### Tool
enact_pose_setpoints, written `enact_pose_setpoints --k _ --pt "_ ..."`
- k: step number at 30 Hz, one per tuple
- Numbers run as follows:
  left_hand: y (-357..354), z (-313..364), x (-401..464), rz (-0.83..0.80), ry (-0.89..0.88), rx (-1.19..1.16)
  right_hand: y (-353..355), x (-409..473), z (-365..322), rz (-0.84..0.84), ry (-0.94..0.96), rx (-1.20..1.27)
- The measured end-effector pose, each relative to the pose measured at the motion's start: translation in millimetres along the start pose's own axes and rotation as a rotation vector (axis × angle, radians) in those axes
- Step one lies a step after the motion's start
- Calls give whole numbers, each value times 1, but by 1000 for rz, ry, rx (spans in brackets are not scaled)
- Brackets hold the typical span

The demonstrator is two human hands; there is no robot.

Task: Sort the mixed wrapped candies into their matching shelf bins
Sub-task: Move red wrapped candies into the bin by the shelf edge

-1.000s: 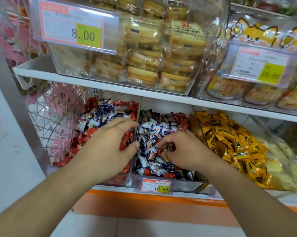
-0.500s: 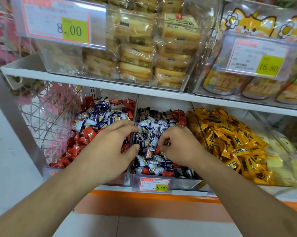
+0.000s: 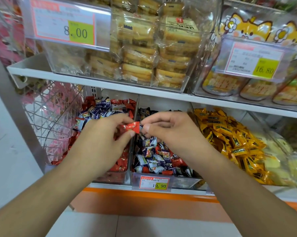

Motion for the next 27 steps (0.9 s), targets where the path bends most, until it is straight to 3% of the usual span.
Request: enact_pose_setpoints --k 4,7,9,14,22,24,27 --pt "3 -16 0 -31 76 131 13 4 23 -126 23 -415" --pt "1 -14 -2 -101 -9 119 13 -2 39 -361 -74 -570" --pt "-5 -10 -2 -146 -77 94 11 -2 50 -425 -96 -657" --pt "-19 -7 0 -208 -153 83 8 9 62 -409 -25 -836" --pt "-21 -11 -2 -213 -150 94 8 22 69 -212 64 -1078" --pt "-21 -10 -1 -219 -143 89 12 23 70 -177 29 -1065" --pt "-21 -10 -1 -222 -141 92 25 20 64 -168 27 -843"
Point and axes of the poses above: each hand's wrist, its own x-axis towards the middle knuckle, its own y-axis out of the back of the hand, z = x × y, the point moved 1 cm from there along x, towards the middle knuckle, and after that the axes turned 2 degrees about -z, right-handed, at the moved point
